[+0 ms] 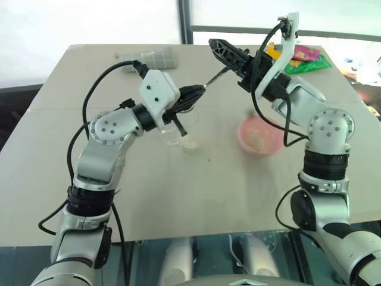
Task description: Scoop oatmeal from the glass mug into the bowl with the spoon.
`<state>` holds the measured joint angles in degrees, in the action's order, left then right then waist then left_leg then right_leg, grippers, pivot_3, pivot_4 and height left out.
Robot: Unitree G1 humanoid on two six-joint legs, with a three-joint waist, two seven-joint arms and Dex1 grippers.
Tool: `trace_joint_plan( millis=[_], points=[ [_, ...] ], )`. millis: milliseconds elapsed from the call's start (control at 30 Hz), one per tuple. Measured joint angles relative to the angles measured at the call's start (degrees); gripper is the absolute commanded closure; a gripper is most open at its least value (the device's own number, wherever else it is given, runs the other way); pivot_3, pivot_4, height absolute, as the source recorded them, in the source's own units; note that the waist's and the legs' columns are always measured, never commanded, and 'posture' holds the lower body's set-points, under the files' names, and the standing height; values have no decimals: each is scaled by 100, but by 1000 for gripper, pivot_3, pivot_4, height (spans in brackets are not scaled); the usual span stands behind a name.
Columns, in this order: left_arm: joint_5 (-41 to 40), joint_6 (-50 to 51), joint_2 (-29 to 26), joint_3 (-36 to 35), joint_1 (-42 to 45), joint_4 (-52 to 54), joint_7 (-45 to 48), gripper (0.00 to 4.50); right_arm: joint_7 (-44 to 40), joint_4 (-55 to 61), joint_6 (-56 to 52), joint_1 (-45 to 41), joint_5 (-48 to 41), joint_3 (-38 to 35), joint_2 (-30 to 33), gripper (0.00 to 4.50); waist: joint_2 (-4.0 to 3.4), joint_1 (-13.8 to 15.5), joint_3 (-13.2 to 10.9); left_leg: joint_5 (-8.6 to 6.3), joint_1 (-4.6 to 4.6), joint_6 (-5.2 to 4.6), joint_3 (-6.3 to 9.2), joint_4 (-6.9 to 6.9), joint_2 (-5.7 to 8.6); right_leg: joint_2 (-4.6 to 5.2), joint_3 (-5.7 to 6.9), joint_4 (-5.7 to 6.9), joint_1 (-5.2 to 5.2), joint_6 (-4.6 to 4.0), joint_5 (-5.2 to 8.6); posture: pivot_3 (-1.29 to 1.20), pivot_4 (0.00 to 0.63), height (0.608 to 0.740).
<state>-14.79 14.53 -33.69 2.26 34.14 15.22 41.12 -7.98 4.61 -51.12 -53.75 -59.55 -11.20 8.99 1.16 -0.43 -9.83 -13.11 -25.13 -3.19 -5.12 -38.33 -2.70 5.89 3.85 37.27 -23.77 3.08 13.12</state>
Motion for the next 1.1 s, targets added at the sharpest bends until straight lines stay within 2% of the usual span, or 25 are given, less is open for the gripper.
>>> trace_joint_plan(
  millis=[133, 200, 333, 400, 433, 533, 633, 800, 867, 1000, 1100],
  points=[
    [46, -64, 12, 0, -1, -13, 9, 4500, 94, 132, -63, 2, -97, -50, 6, 3235, 0, -26, 0, 0, 0, 0, 1, 0, 0, 0, -1, 9, -4, 0, 0, 0, 150, 718],
    [74, -79, 31, 0, -3, -20, 4, 4500, 129, 181, -119, 2, -149, -53, 11, 4352, 0, -29, 0, 0, 0, 0, 2, 0, 0, 0, -1, 12, -4, 0, 0, 0, 150, 718],
    [126, -116, 51, 14, -5, -71, 2, 4500, 175, 231, -152, 3, -244, -41, 15, 4352, -5, -27, -3, 0, 0, 0, 1, -2, 0, 0, -2, 16, -6, 1, 1, 0, 150, 718],
    [125, -116, 72, 14, -5, -86, -2, 3833, 199, 228, -158, 4, -257, -45, 16, 4500, -5, -28, -3, 0, 0, 0, 3, -2, 0, 0, -2, 15, -6, 1, 1, 0, 150, 718],
    [125, -116, 85, 7, -5, -99, -19, 3677, 236, 225, -158, 4, -263, -59, 21, 4500, -5, -28, -3, 0, 0, 0, 3, -2, 0, 0, -2, 16, -6, 1, 1, 0, 150, 718],
    [32, -82, 219, -130, -5, -113, -101, 2260, 365, 173, -157, 0, -318, -175, 40, 4500, -5, -27, -3, 0, 0, 0, 4, -2, 0, 0, -2, 16, -6, 1, 1, 0, 150, 718],
    [-230, 55, 290, -408, -33, 93, -260, 2260, 536, -9, -166, -74, -475, -383, 136, 4500, -6, -31, -5, 1, 0, 0, 12, -2, -1, 1, -3, 16, -6, 1, 1, 0, 150, 718],
    [-863, 554, 443, -1580, -423, 820, -1060, 2260, 1057, -603, -131, -301, -878, -1277, 659, 4500, -5, -26, -5, 0, 0, 0, 25, -2, -1, 3, -7, 16, -6, 1, 1, 0, 150, 718],
    [-976, 697, 438, -1997, -837, 1152, -1314, 2260, 1310, -853, -119, -363, -1079, -1589, 809, 4500, -6, -42, -5, 0, 6, 0, 17, -1, 0, 4, -15, 17, -6, 1, 1, 0, 150, 718],
    [-1007, 840, 564, -2555, -2114, 1730, -1681, 2260, 1849, -1259, -62, -384, -1425, -2210, 1104, 4500, -7, -38, -6, 0, 10, 0, 8, 1, -3, 3, -19, 15, -6, 2, 1, 0, 150, 718],
    [-830, 517, 760, -2412, -3584, 1978, -1492, 2260, 2171, -1428, 38, -186, -1461, -2407, 1156, 4500, -8, -53, -5, -1, 17, -1, -6, 3, -3, 4, -28, 14, -4, 1, 1, 0, 150, 718]
  ],
)
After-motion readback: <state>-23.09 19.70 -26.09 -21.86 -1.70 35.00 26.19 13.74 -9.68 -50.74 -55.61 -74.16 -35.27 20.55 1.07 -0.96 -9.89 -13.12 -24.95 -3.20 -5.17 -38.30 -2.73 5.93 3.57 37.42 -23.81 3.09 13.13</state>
